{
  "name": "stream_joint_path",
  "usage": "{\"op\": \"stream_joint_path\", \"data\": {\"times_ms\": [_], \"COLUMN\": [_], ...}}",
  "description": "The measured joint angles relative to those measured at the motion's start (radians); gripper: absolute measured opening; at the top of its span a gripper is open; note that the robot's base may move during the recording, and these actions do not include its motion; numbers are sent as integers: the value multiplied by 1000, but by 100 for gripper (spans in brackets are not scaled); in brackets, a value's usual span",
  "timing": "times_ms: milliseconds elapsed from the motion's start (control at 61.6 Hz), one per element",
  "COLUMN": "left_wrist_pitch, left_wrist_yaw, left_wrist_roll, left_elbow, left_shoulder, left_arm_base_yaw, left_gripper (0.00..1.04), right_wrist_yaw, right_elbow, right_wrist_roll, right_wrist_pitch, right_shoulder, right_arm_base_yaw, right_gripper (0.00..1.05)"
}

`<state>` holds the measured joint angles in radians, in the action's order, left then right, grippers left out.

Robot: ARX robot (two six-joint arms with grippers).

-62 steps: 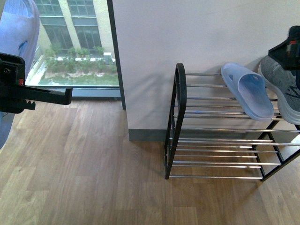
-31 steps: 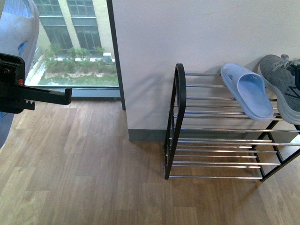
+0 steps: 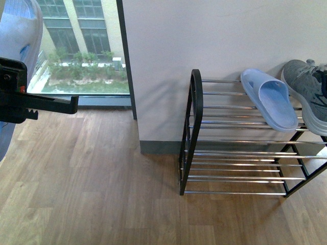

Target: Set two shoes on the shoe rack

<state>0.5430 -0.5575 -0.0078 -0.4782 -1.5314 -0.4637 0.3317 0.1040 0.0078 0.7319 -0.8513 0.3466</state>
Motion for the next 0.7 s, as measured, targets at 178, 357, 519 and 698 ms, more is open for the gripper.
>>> {"op": "stream_joint_path", "data": {"times_ms": [178, 357, 519, 698], "left_wrist_pitch": [0, 0, 0, 0], "left_wrist_yaw": [0, 0, 0, 0], "left_wrist_roll": [0, 0, 0, 0], "left_elbow": [0, 0, 0, 0], "left_shoulder": [0, 0, 0, 0], "left_arm_base_yaw": [0, 0, 0, 0], "left_gripper": [2, 2, 2, 2], "right_wrist_yaw": [-83, -143, -191, -301], "right_elbow": [-40, -85, -85, -86], "right_wrist_roll": [-1, -5, -5, -4], "right_wrist_pitch": [-87, -99, -183, -285], "right_shoulder": [127, 199, 291, 399], "right_arm_base_yaw": [-86, -153, -198, -283], "right_gripper": [6, 2, 2, 2]}}
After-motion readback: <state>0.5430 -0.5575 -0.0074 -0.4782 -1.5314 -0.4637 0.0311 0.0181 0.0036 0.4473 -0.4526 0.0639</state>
